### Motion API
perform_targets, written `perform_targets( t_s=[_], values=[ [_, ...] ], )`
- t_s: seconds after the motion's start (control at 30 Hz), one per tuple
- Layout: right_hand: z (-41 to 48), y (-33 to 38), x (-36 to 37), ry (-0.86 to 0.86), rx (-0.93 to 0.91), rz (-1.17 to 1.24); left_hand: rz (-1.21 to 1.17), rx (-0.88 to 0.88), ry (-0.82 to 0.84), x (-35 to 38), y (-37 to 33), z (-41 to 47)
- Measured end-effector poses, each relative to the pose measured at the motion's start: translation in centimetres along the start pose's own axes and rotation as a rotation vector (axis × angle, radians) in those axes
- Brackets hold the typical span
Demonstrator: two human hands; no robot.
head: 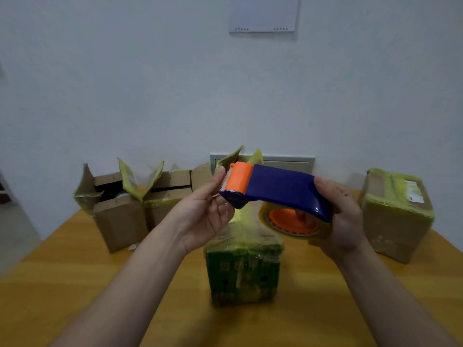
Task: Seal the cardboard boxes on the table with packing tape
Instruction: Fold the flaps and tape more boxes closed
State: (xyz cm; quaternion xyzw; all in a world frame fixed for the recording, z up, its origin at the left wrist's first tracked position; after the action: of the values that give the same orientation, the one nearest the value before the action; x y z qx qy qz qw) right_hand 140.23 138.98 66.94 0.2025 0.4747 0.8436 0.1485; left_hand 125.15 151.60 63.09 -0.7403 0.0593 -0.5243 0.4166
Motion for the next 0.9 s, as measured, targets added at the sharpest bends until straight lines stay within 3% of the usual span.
perform_targets(
  t_s=[0.1, 0.37, 0.53, 0.73, 0.9],
  values=[
    [-0.3, 0.4, 0.6, 0.024, 0.012, 0.039, -0.163, -0.067, 0.025, -0.2, 1.2, -0.6],
    [-0.9, 1.2, 1.6, 0.082, 0.025, 0.041, -0.234, -0.102, 0.106, -0.4, 1.0, -2.4],
    [-1.3, 1.1, 2.6, 0.17, 0.056, 0.004, 0.066, 0.027, -0.02, -1.4, 0.2, -3.8],
    [-1.7, 0.5, 2.0, 0.159, 0.093, -0.078, 0.55, 0.234, -0.211, -3.2, -2.1, -4.7],
    [-2.3, 0.8, 1.7, 0.191, 0.104, -0.175, 0.593, 0.243, -0.231, -3.9, -1.6, -5.5]
  ],
)
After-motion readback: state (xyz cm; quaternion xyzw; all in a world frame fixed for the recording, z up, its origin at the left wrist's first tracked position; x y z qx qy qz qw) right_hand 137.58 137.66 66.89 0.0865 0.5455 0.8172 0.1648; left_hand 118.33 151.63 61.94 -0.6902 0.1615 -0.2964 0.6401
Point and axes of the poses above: each hand's wrist, its own z-axis towards the middle knuckle, its own x-axis out of the palm, y = z × x, the point moved 9 cm from there along z, towards the middle knuckle, and after that the axes turned 7 degrees about -z, right-handed, at the moved point
